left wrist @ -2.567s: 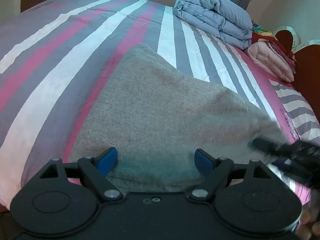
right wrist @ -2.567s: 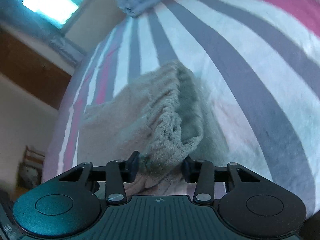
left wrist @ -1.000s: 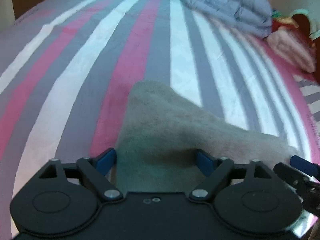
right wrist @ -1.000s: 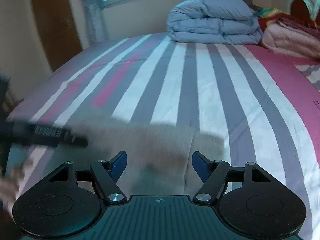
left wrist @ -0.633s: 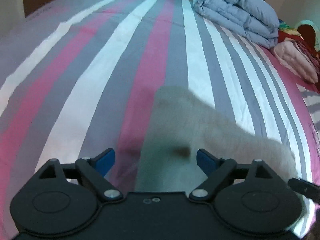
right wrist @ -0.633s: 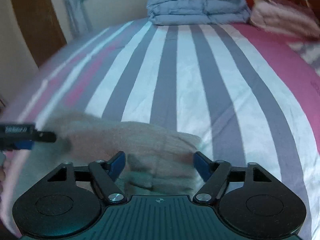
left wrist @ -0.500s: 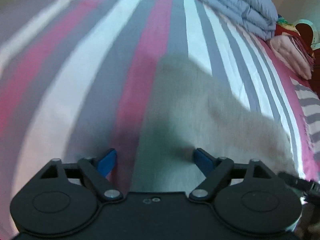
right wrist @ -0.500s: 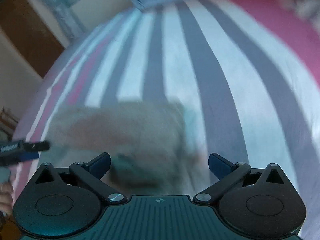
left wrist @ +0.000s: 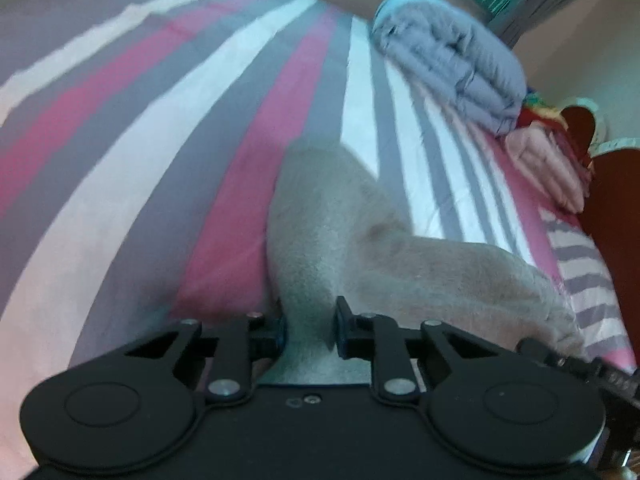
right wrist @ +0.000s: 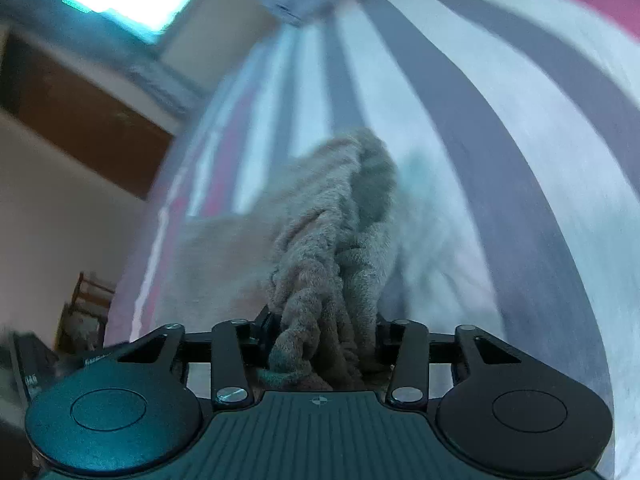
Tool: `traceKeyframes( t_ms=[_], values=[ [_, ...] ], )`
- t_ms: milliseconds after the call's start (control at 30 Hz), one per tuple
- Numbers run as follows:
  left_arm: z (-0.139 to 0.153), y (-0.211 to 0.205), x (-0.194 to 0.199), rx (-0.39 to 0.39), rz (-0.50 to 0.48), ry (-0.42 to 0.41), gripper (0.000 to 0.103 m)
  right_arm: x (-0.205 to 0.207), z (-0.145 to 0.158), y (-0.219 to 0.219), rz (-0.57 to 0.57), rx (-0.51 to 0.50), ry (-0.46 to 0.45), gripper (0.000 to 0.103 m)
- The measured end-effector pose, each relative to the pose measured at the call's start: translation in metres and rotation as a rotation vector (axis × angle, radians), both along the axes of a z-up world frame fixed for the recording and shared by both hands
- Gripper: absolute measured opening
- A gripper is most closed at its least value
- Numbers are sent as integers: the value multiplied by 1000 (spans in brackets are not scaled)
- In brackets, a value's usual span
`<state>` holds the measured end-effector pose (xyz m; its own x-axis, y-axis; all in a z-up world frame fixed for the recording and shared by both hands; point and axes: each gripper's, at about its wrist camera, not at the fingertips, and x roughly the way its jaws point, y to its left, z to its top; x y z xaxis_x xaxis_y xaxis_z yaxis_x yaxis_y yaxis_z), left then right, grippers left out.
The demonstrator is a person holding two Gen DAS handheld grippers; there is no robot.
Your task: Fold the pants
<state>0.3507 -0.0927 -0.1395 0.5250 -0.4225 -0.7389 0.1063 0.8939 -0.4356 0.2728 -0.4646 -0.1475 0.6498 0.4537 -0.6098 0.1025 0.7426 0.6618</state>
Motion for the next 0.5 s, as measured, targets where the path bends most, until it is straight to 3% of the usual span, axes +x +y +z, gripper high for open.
traceKeyframes(
  t_ms=[200, 300, 400, 433, 467, 500],
  values=[
    [36, 4, 32, -43, 57, -97, 11, 23, 53, 14, 46, -55, -165, 40],
    [31, -4, 54, 23, 50, -90, 13, 42, 55, 14, 53, -89, -191, 40],
    [0, -23, 63, 202, 34, -28, 24, 57, 18, 24, 36, -66, -89, 46],
    [-10, -28, 60, 256, 18, -34, 32, 60, 2, 25, 31, -92, -27, 54],
    [-11, -29, 52, 265, 11, -59, 33, 63, -11, 28, 14, -151, 52, 62],
    [-7, -28, 44, 257, 16, -83, 32, 60, -20, 28, -1, -225, 95, 62]
  ],
)
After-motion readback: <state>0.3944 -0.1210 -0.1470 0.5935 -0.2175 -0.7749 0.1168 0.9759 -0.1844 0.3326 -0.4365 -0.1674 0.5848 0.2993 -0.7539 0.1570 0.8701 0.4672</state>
